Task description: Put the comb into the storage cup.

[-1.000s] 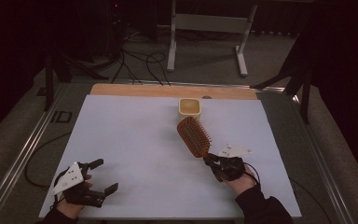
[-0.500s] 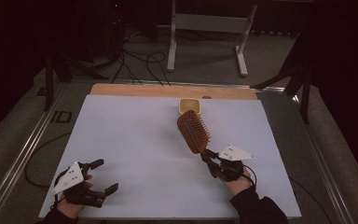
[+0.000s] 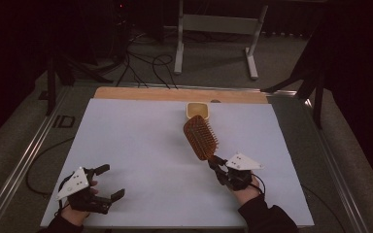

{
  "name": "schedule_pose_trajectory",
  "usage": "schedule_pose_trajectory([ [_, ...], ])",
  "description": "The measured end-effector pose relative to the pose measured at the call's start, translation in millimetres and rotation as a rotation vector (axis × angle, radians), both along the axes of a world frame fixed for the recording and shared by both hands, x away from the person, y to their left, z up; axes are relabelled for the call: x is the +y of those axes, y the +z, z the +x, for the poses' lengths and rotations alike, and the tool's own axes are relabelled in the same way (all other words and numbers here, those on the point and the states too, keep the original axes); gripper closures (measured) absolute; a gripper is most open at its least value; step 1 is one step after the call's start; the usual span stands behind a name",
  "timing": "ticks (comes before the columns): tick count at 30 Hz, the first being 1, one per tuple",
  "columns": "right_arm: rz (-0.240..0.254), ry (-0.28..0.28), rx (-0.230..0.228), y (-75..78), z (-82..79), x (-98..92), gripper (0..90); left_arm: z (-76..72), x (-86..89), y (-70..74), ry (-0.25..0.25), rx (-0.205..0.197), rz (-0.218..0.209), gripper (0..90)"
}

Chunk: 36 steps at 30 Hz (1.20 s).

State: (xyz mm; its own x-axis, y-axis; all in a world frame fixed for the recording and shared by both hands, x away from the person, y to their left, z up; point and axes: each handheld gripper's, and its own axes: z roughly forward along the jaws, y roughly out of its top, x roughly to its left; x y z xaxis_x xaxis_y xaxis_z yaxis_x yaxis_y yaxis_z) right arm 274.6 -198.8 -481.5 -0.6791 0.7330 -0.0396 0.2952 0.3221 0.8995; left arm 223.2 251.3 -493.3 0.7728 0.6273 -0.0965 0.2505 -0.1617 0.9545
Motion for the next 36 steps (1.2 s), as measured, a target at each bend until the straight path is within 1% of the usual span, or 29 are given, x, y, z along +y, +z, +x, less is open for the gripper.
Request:
schedule_pose_trajectory([
  [1, 0.005, 0.010, 0.009, 0.5, 0.3, -0.1, 73.4, 1.0, -1.2, 2.0, 0.000, -0.002, -0.001, 0.1],
  [3, -0.001, 0.005, 0.004, 0.7, -0.6, 0.9, 73.4, 3.3, -4.1, 6.9, 0.006, -0.003, 0.000, 0.1],
  [4, 0.002, 0.006, 0.011, 1.0, -0.1, 1.1, 73.3, 4.7, -5.4, 9.6, 0.001, 0.000, -0.003, 0.1],
  [5, -0.010, 0.001, 0.005, 1.0, -0.5, 1.2, 73.4, 6.2, -6.9, 12.5, -0.003, 0.001, -0.005, 0.1],
  [6, -0.008, -0.001, 0.007, 0.9, -0.6, 1.2, 73.4, 7.7, -8.8, 15.6, -0.003, 0.002, -0.004, 0.1],
  [7, 0.000, 0.002, 0.013, 1.0, -0.3, 1.1, 73.4, 9.5, -10.5, 18.8, -0.005, 0.002, 0.006, 0.1],
  [8, -0.010, -0.006, 0.007, 1.0, -0.8, 1.2, 73.4, 11.4, -12.2, 22.0, -0.008, 0.000, 0.009, 0.1],
  [10, -0.006, 0.000, 0.014, 1.6, -0.2, 0.4, 73.4, 15.8, -15.2, 28.6, -0.012, -0.002, 0.020, 0.1],
  [11, -0.008, -0.004, 0.007, 1.8, -0.5, 0.3, 73.4, 17.8, -16.7, 31.8, -0.012, 0.003, 0.019, 0.1],
  [12, -0.003, 0.001, 0.012, 2.2, -0.3, -0.2, 73.4, 20.0, -18.1, 34.9, -0.011, 0.005, 0.016, 0.1],
  [15, -0.005, -0.004, 0.010, 3.0, -0.4, -0.6, 73.4, 26.5, -22.0, 43.8, -0.014, 0.012, 0.015, 0.1],
  [17, -0.002, -0.010, 0.010, 3.3, -0.9, -0.8, 73.4, 30.9, -24.6, 49.8, -0.012, 0.016, 0.024, 0.1],
  [18, 0.001, -0.006, 0.012, 3.5, -0.4, -1.1, 73.4, 32.7, -25.8, 52.8, -0.013, 0.018, 0.020, 0.1],
  [19, -0.004, -0.011, 0.007, 3.7, -0.6, -1.2, 73.4, 34.5, -27.2, 55.9, -0.010, 0.017, 0.018, 0.1],
  [21, 0.003, -0.007, 0.013, 4.3, -0.4, -2.1, 73.4, 38.4, -29.6, 62.1, -0.011, 0.017, 0.019, 0.1],
  [23, 0.006, -0.013, 0.015, 4.9, -0.6, -2.5, 73.4, 42.5, -32.2, 68.1, -0.013, 0.025, 0.009, 0.1],
  [24, 0.006, -0.013, 0.015, 4.9, -0.6, -2.5, 73.4, 42.5, -32.2, 68.1, -0.013, 0.025, 0.009, 0.1],
  [25, 0.008, -0.013, 0.015, 5.1, -0.6, -2.8, 73.4, 46.5, -35.6, 74.1, -0.014, 0.032, 0.005, 0.1],
  [26, 0.016, -0.013, 0.020, 5.6, -0.7, -3.0, 73.4, 48.6, -37.4, 77.1, -0.014, 0.033, 0.004, 0.1],
  [28, 0.010, -0.020, 0.017, 5.5, -0.8, -2.9, 73.4, 52.5, -41.6, 83.0, -0.018, 0.040, -0.003, 0.1],
  [29, 0.013, -0.014, 0.022, 5.6, -0.2, -3.4, 73.4, 54.1, -43.8, 85.9, -0.021, 0.043, -0.010, 0.1],
  [31, 0.009, -0.021, 0.015, 5.6, -0.6, -3.0, 73.4, 58.0, -49.3, 91.8, -0.023, 0.052, -0.011, 0.1],
  [32, 0.013, -0.014, 0.022, 5.7, -0.1, -3.4, 73.4, 59.9, -52.1, 94.7, -0.029, 0.056, -0.012, 0.1],
  [36, 0.011, -0.019, 0.018, 6.0, -0.6, -2.9, 73.4, 66.7, -66.4, 105.9, -0.055, 0.079, -0.004, 0.1],
])
